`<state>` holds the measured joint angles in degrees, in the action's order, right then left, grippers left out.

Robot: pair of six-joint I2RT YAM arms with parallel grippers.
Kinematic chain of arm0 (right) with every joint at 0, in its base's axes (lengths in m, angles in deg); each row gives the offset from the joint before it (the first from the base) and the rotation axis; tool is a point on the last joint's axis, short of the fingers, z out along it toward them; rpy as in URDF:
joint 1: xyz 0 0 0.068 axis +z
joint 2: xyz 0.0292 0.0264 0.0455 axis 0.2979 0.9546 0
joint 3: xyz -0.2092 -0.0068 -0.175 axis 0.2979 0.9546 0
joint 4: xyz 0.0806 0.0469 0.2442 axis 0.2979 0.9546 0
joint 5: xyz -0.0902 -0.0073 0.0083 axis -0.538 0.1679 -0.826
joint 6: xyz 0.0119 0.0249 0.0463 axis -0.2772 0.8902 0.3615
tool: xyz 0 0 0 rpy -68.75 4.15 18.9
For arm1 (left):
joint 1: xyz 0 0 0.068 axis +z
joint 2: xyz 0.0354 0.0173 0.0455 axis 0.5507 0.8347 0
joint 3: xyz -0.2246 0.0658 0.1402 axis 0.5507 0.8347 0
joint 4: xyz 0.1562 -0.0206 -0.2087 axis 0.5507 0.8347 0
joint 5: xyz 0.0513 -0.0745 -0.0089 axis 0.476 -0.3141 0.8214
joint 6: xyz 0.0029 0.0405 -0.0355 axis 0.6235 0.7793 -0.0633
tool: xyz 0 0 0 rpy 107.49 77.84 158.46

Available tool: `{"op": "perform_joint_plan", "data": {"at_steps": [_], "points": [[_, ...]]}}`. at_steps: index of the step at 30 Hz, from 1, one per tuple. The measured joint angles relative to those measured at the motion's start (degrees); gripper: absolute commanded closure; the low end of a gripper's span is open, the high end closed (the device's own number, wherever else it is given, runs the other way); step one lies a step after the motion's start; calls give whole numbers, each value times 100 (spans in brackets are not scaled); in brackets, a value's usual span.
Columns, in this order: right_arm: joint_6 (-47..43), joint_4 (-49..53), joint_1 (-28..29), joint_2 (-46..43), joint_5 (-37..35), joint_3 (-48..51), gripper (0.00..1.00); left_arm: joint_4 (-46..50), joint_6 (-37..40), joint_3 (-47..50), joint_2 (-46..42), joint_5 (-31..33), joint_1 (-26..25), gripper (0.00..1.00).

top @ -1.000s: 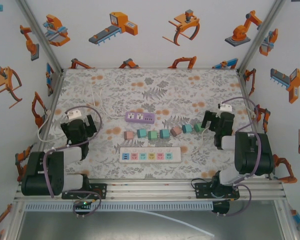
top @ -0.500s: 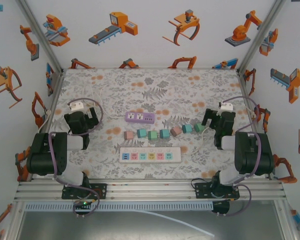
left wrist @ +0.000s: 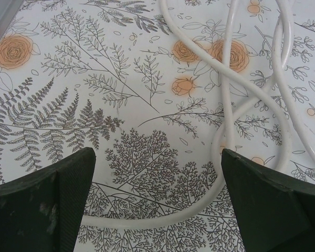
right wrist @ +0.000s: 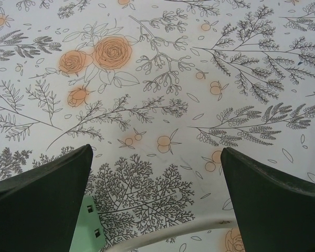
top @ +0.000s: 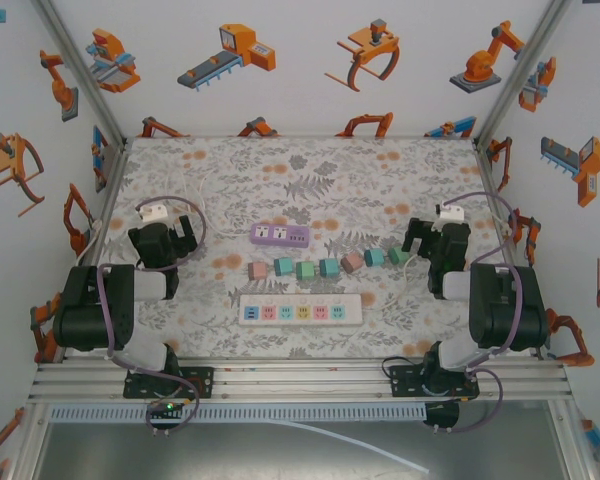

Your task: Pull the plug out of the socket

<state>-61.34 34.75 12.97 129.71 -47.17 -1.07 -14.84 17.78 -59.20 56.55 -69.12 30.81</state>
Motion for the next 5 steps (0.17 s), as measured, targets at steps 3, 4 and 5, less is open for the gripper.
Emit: {"op": "perform_joint_plan", "data": {"at_steps": [3, 4, 5], "points": [[-4, 0, 0, 0, 24, 0, 1, 0, 0, 0, 0, -2, 0, 3], [-4, 0, 0, 0, 28, 0, 1, 0, 0, 0, 0, -2, 0, 3], [-4, -13, 0, 0, 31, 7, 1, 0, 0, 0, 0, -2, 0, 3]]}}
